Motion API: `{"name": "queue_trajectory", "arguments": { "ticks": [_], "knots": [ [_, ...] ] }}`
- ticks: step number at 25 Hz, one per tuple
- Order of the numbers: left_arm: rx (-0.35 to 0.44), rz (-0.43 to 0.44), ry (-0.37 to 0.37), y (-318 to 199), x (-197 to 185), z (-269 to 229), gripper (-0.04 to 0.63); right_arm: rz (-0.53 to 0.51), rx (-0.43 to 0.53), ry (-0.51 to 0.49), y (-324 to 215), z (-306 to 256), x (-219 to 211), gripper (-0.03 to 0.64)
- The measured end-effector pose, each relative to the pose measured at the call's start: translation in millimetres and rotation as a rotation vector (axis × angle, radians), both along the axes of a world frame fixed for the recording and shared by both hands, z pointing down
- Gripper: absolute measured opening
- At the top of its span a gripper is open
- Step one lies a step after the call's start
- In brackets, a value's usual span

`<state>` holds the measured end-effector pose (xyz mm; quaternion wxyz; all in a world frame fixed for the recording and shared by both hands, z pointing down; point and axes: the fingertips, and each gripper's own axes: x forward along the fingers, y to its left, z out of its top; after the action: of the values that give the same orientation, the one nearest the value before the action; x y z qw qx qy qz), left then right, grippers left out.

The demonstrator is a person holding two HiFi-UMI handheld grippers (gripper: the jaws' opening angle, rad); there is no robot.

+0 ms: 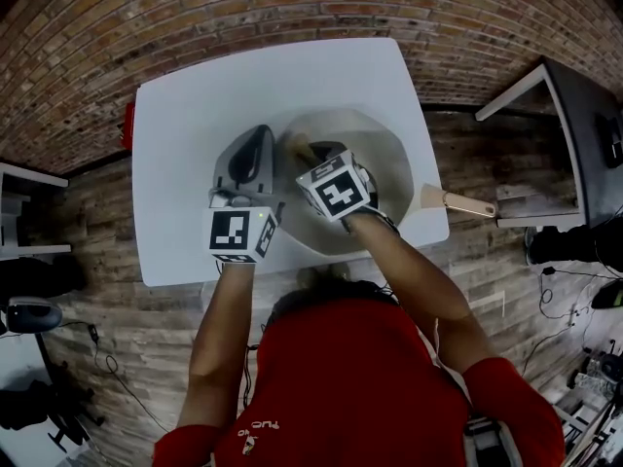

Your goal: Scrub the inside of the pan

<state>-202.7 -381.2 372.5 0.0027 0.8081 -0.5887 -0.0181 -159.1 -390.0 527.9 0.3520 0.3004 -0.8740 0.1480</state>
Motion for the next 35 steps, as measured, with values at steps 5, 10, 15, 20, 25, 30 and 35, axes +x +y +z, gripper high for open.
{"name": "queue_trajectory", "arguments": {
  "ticks": [5, 10, 15, 20, 25, 30, 35],
  "knots": [
    [0.005, -0.005, 0.006, -3.9, -4.2, -1.5, 0.014, 0.028, -0.028, 0.048, -8.7, 18.3, 9.6, 0.086],
    [0.007, 0.007, 0.015, -8.6, -2.0, -0.3, 0.014, 0.142, -0.043, 0.089, -26.2, 22.9, 48.6, 0.086],
    [0.009, 0.014, 0.030, -11.7, -2.4, 0.3, 0.014, 0.254, -0.027, 0.119, -40.2, 14.5, 87.8, 0.086],
    [0.008, 0.022, 0.043, -13.5, 2.8, 0.6, 0.014, 0.305, -0.018, 0.134, -43.0, 8.4, 112.3, 0.086],
    [0.009, 0.030, 0.037, -11.3, 6.6, -0.2, 0.014, 0.299, -0.014, 0.119, -36.4, -0.2, 115.8, 0.086],
    [0.016, 0.020, 0.034, -7.8, 2.3, -4.3, 0.014, 0.133, -0.011, 0.061, -8.0, -13.0, 68.4, 0.086],
    [0.015, 0.005, 0.037, -1.1, -2.9, -4.7, 0.014, -0.048, -0.006, 0.072, 24.7, -8.2, 16.7, 0.086]
  ]
}}
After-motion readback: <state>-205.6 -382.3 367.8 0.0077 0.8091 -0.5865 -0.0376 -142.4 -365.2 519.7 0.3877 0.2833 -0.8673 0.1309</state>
